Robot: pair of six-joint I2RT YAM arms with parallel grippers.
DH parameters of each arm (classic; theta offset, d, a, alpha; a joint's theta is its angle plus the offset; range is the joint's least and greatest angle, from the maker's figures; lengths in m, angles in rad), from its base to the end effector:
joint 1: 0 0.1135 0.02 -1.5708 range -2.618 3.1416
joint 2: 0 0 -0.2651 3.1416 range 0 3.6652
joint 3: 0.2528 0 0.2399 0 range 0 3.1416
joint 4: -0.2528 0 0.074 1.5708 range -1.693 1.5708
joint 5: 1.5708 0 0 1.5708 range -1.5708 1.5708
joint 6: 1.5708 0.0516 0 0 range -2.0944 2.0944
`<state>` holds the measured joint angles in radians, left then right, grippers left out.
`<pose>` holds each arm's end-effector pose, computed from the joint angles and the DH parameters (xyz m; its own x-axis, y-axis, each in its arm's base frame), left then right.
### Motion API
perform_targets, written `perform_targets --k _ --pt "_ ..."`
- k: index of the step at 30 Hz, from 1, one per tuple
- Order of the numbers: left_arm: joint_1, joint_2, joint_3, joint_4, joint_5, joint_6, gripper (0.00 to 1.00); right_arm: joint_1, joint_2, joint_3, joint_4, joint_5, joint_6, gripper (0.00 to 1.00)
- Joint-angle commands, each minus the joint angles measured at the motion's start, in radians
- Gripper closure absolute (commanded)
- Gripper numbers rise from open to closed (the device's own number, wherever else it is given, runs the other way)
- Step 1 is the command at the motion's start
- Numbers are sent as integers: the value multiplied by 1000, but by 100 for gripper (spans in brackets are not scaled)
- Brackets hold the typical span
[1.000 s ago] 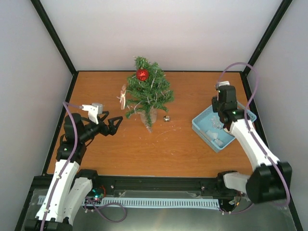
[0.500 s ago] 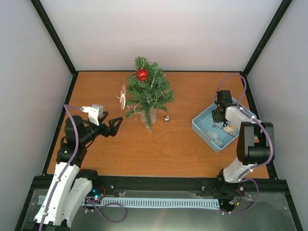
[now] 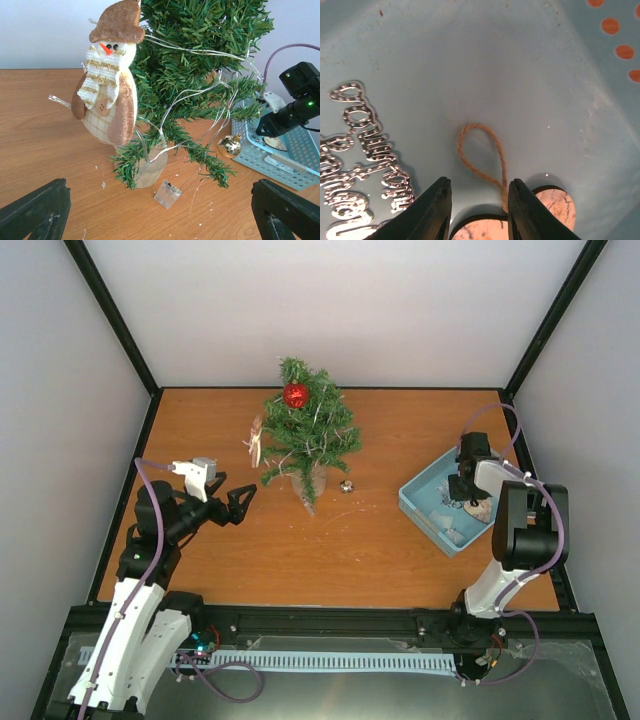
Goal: Decorate the small christmas tree
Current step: Pick up the decoration item from the storage box.
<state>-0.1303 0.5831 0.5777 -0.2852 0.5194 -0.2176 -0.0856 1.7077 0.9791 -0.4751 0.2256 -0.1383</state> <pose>0.1406 -0.0443 0.2842 -0.4035 -0.1361 -0.9048 0.5092 0.7882 -0.3457 0.3119 -0.0384 0.1502 -0.9436 -0.0539 -0.3267 0.0336 0.9660 -0.2563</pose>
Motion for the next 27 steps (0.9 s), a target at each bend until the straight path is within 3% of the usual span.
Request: perform_targets --k 1,12,18,22,27 --pt "-7 -7 5 12 -4 23 0 -11 39 6 20 32 0 65" --pt "-10 -12 4 10 -2 23 0 -21 92 23 92 59 -30 71" --pt "-12 -15 4 8 -7 24 0 -26 127 26 87 42 -27 82" --pt "-14 -16 5 7 -11 24 0 -29 125 31 73 28 -27 97" --pt "-15 -10 10 -10 -78 5 0 -21 24 40 49 3 -4 97"
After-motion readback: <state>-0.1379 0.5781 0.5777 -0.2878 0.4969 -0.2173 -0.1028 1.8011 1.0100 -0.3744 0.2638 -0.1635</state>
